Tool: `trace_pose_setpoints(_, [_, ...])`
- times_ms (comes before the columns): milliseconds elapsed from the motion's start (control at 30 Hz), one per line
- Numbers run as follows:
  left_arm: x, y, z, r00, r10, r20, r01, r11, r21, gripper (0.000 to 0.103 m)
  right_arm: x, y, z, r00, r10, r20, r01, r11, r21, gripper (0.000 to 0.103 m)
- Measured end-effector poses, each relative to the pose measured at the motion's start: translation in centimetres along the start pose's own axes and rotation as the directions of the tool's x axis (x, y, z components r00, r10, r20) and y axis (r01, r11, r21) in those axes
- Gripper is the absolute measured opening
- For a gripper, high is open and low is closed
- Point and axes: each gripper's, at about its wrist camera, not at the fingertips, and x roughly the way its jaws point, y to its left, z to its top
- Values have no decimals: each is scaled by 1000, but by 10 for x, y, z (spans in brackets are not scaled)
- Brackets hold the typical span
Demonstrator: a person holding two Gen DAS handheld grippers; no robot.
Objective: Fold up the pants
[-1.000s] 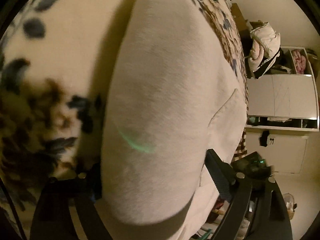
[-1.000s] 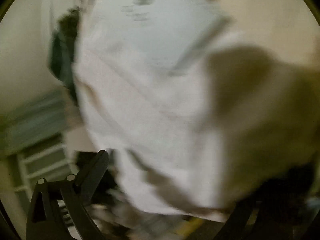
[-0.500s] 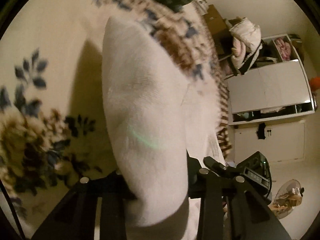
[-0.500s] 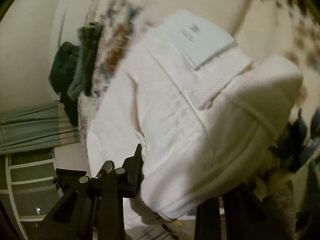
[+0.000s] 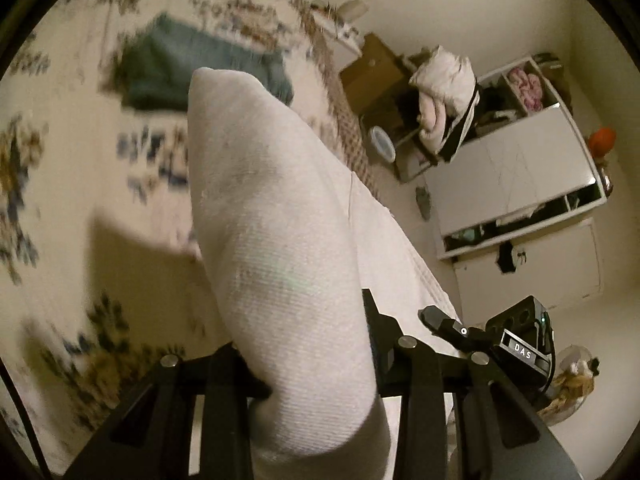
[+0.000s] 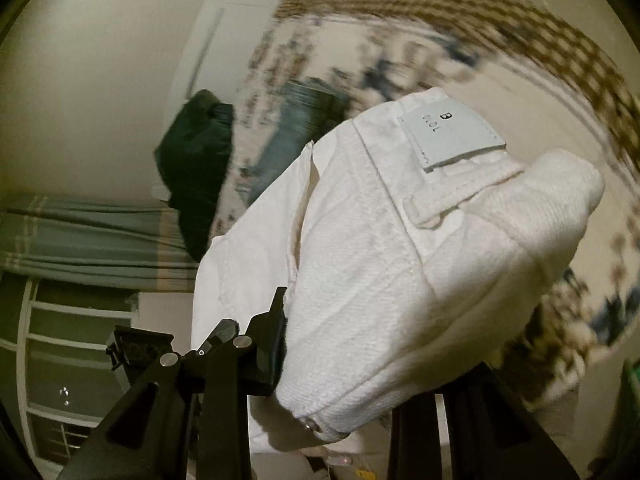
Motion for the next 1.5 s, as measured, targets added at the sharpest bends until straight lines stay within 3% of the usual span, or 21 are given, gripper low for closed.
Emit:
trace_pose_setpoints(233, [-16, 7, 140, 995, 10, 101, -9, 1000, -16, 30, 62, 107, 101, 997, 77, 20, -74, 991, -113, 31])
trace_pose_setpoints(367, [-7, 33, 223, 988, 47, 144, -44, 999, -17, 30, 131, 154, 170, 994, 109, 16, -105, 981, -163, 31])
trace_pose_setpoints(500, [20, 75, 287, 985, 73, 153, -72, 997, -13, 30, 210, 175, 228, 993, 116, 10, -112, 976, -189, 31])
trace_pose_setpoints(600, [54, 119, 329, 988, 92, 127, -90, 996, -21, 31, 273, 169, 260, 996, 94, 3, -91, 977, -194, 31])
trace_pose_setpoints(700, [107, 177, 341, 984, 174, 44, -173, 984, -34, 38, 339, 135, 274, 999, 26, -24, -30, 986, -165, 31])
trace_pose_setpoints(800, [151, 229, 327, 958, 274, -84, -281, 956, -84, 44, 395, 88, 269, 990, -91, -109, 79, 991, -109, 32])
trace_pose_setpoints(833, [154, 237, 317, 955, 285, -84, -292, 953, -82, 50, 403, 75, 266, 985, -111, -130, 99, 990, -97, 34])
trace_pose_setpoints(867, [153, 242, 309, 950, 304, -74, -309, 948, -75, 66, 407, 65, 263, 983, -112, -145, 101, 991, -83, 35])
trace_pose_setpoints(900, [149, 247, 302, 952, 298, -64, -303, 949, -86, 72, 407, 58, 262, 984, -95, -148, 86, 994, -64, 36])
trace_pose_setpoints(967, [143, 248, 293, 953, 296, -68, -302, 947, -113, 72, 405, 54, 263, 980, -81, -180, 73, 996, -47, 41])
trace_pose_setpoints(1000, [137, 242, 292, 942, 328, -71, -335, 935, -119, 72, 403, 58, 263, 976, -103, -192, 94, 994, -56, 58])
trace_pose_setpoints(1033, [131, 233, 291, 929, 362, -72, -368, 923, -115, 72, 401, 65, 264, 964, -170, -205, 154, 984, -89, 81])
trace_pose_setpoints(1100, [117, 210, 288, 896, 441, -47, -443, 894, -71, 73, 392, 91, 259, 936, -295, -193, 247, 939, -239, 93])
trace_pose_setpoints(1133, [110, 196, 284, 881, 473, -21, -473, 880, -44, 76, 385, 107, 254, 911, -386, -148, 322, 887, -332, 95])
trace_pose_setpoints(1167, [102, 180, 279, 850, 527, 4, -527, 850, -10, 86, 379, 124, 250, 869, -488, -79, 410, 801, -435, 95])
trace_pose_setpoints(1267, [87, 158, 271, 792, 608, 57, -610, 792, 30, 90, 364, 156, 240, 779, -623, 80, 546, 608, -576, 96])
trace_pose_setpoints(1367, [72, 137, 259, 753, 651, 93, -657, 753, 45, 96, 349, 172, 241, 753, -643, 138, 577, 547, -607, 97])
trace_pose_setpoints(1500, [55, 119, 257, 737, 667, 111, -672, 741, 14, 96, 318, 195, 229, 743, -636, 210, 603, 499, -622, 97])
